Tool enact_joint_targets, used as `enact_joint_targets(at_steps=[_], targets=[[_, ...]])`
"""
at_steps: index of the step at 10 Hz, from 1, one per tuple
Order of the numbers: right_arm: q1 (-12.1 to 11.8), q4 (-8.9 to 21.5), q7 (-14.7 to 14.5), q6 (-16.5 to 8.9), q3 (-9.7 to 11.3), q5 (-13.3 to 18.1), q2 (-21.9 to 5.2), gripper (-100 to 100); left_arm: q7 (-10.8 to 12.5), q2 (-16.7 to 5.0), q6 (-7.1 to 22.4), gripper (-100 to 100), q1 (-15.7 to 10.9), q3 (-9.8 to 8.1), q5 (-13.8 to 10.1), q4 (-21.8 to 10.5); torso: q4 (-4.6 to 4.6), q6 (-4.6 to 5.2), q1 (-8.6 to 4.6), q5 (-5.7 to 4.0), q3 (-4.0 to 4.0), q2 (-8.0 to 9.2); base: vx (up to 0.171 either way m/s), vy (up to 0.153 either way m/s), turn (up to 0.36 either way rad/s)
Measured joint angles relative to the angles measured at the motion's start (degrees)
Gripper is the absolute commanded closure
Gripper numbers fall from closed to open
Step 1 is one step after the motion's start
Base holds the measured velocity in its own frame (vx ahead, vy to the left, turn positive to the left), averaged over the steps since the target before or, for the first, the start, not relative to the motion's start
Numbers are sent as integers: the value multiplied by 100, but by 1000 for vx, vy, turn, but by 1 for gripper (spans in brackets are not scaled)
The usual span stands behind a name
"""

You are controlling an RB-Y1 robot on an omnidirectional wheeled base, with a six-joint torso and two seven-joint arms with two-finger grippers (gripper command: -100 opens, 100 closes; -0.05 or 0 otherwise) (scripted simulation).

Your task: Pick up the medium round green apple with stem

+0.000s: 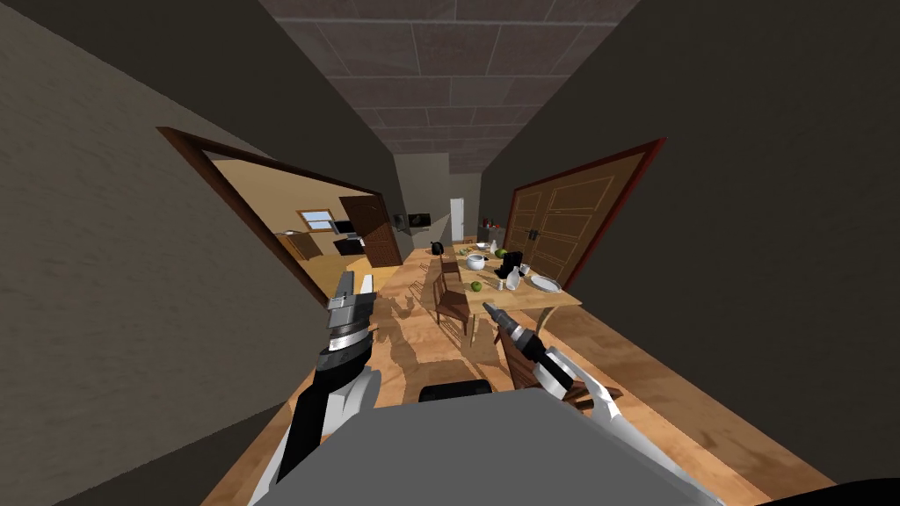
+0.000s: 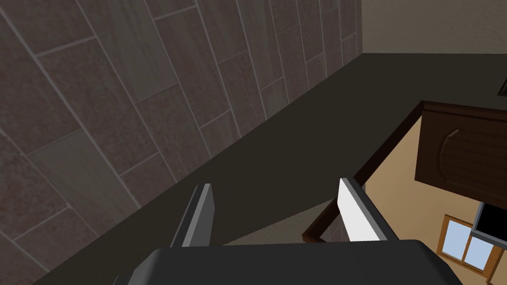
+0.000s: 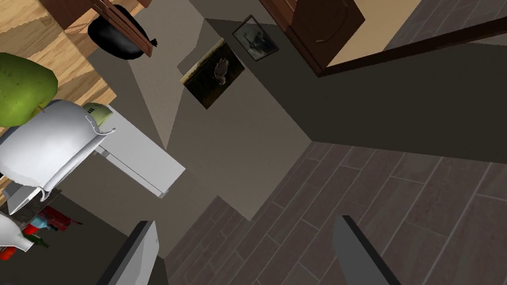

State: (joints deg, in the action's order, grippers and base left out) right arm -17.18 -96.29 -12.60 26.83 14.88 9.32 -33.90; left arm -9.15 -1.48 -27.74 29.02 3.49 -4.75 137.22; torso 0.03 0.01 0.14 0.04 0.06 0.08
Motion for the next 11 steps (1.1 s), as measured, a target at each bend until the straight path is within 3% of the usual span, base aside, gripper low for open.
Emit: enact_joint_targets(at_steps=[4, 6, 8, 10, 11], targets=[[201, 676, -249, -170, 200, 297, -455, -100, 0, 0, 0, 0, 0, 0, 0, 0, -2, 0, 5, 1, -5, -8, -4, 67, 65], [171, 992, -478, -246, 296, 545, -788, -100, 0, 1, 0, 0, 0, 1, 0, 0, -3, -2, 27, 6, -10, -18, 34, 115, 91], [243, 1301, -591, -292, 353, 648, -882, -100, 0, 0, 0, 0, 1, 0, 0, 0, -3, 1, 0, 1, -8, -12, 7, 41, 51], [423, 1882, -775, -312, 464, 896, -1159, -100, 0, 0, 0, 0, 0, 0, 0, 0, -5, -2, 20, 4, -13, -23, 50, 114, 111], [342, 1955, -869, -335, 451, 959, -1284, -100, 0, 0, 0, 0, 1, 0, 0, 0, -5, 2, 20, 6, -14, -25, 65, 112, 94]])
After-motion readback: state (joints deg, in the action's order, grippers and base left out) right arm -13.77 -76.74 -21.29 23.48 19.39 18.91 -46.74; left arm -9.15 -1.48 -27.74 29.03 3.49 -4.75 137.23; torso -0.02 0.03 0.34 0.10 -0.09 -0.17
